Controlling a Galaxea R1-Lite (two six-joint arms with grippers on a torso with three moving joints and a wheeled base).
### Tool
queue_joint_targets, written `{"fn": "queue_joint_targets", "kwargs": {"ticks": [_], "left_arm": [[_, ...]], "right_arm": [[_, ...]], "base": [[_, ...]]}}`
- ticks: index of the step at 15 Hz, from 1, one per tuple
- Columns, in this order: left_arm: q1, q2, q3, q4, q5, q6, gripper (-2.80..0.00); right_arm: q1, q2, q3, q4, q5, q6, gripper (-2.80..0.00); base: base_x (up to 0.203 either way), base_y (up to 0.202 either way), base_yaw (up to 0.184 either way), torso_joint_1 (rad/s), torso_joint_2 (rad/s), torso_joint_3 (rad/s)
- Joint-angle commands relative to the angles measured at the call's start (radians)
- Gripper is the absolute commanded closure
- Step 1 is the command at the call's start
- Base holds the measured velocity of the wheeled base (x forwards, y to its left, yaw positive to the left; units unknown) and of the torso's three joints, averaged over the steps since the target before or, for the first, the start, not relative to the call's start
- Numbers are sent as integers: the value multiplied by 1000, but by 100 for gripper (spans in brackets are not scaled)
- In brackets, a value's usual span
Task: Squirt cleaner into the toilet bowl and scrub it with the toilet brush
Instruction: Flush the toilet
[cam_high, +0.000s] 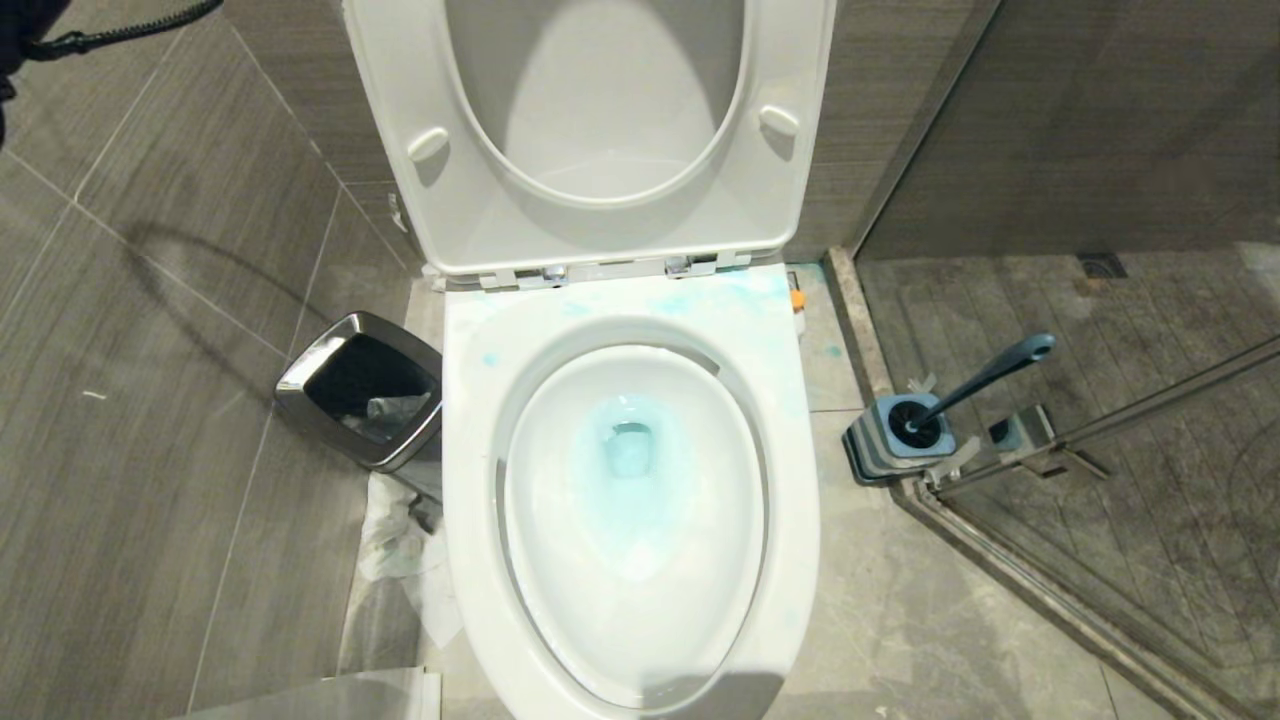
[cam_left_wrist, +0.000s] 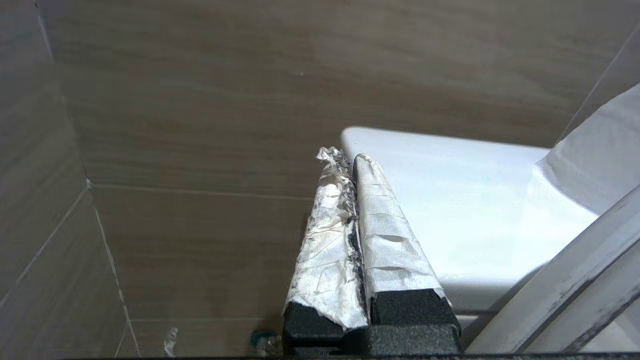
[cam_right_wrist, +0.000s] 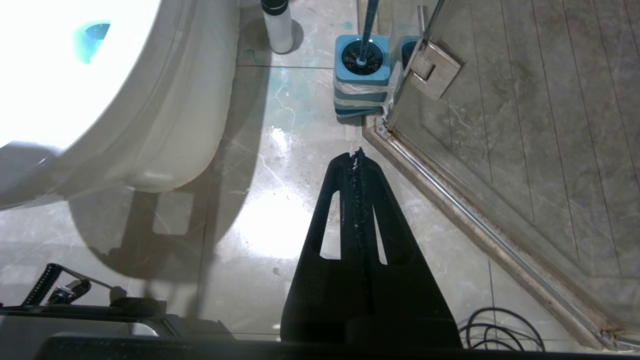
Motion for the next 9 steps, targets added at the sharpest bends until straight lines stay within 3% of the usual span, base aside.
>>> {"fn": "queue_joint_targets", "kwargs": {"ticks": [1, 9], "left_arm": [[-14, 41, -2, -5, 13, 30, 0], [-23, 142, -12, -7, 27, 1, 0]], "right_arm": [[0, 1, 0, 0, 0, 0, 0], [0, 1, 0, 0, 0, 0, 0]], "base": [[0, 0, 0, 0, 0, 0], [0, 0, 0, 0, 0, 0]]}}
